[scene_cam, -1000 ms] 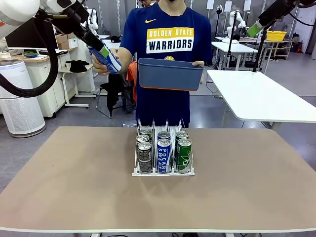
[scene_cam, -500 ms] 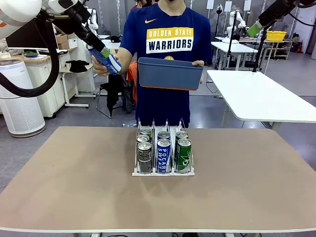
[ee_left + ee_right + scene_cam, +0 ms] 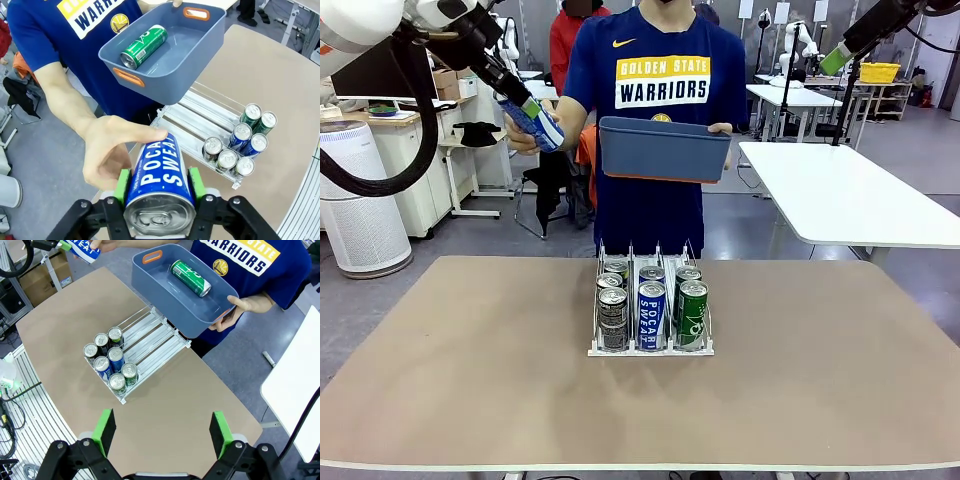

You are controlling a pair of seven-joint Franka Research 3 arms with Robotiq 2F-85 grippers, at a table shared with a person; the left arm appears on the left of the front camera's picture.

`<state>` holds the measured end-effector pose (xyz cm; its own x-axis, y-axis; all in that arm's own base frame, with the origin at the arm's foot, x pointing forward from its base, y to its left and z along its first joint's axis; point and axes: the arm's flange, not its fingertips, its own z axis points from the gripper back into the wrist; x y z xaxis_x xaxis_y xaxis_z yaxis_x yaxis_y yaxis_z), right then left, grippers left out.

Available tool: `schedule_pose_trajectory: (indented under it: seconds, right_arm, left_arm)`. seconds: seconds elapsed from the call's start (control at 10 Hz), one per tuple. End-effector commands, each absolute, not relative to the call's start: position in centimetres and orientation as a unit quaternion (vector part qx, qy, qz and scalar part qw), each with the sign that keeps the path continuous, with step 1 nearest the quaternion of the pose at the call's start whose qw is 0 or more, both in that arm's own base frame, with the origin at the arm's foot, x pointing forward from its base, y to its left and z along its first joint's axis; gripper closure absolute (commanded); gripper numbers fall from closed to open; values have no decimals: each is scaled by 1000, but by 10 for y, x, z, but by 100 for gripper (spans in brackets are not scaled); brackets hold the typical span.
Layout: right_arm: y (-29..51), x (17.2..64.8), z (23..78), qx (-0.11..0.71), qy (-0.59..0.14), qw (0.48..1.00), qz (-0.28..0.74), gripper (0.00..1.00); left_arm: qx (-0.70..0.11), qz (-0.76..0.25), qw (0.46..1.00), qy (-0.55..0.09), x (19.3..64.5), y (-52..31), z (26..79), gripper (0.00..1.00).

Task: Fill the beverage cans into the dispenser.
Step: Pick up the Ionic drink handed by the human, then place the picked Ionic drink in the line of the Automatic Can Dispenser with the same cans.

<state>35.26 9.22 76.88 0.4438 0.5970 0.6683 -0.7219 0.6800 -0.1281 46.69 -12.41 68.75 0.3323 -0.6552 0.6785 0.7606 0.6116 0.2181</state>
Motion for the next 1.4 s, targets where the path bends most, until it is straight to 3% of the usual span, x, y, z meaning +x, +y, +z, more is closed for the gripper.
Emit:
schedule_pose_trajectory:
  seconds: [0.0,1.3]
  right_arm:
    - [93,352,769,88,-355,845,390,0]
    - [93,352,769,88,-355,845,390,0]
  left_arm:
    - [-61,-436,821,-363,461,-119,685,100]
    - [-64,-441,816,-367,466,-122,685,100]
